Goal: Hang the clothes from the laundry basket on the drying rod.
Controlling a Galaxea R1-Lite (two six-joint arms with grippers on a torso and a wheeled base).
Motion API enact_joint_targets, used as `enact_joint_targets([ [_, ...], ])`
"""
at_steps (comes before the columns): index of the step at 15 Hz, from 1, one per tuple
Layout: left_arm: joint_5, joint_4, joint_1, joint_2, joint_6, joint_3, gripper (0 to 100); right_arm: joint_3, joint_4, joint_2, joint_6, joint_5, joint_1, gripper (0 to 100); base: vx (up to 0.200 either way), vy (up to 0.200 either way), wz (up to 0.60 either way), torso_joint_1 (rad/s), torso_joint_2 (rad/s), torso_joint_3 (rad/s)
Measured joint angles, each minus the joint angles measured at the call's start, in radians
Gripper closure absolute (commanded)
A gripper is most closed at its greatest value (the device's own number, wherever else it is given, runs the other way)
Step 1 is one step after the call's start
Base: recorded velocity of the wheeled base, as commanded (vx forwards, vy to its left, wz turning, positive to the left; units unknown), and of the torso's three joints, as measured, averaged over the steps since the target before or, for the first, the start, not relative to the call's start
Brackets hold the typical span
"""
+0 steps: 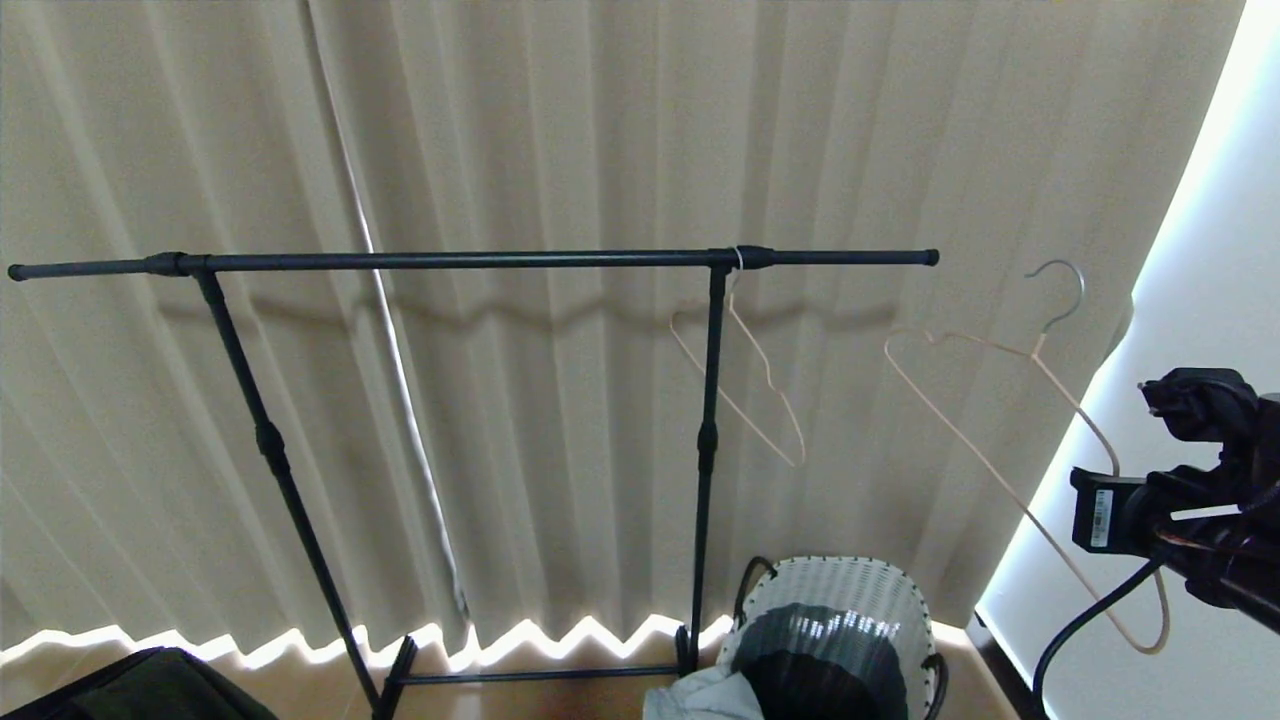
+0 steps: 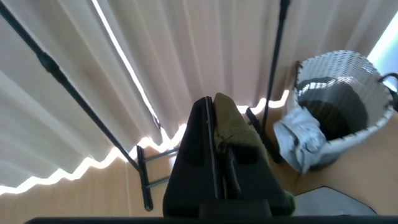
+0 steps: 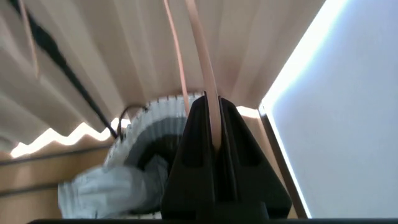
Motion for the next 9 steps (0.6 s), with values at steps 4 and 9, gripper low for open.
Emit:
enact_joint_targets([
  [4,0.0,0.0,-0.001,0.0,-0.002,0.0,100,0.01,-0.002,-0.043,0.01,0.005,0.065,100,0.0,0.0,0.0,0.0,0.0,0.0],
  [9,0.0,0.001,0.0,0.0,-0.002,-0.004,100,0.036,-0.001,-0.094,0.009,0.004,0.153,100,0.0,0.12,0.0,-0.003,0.0,0.001],
])
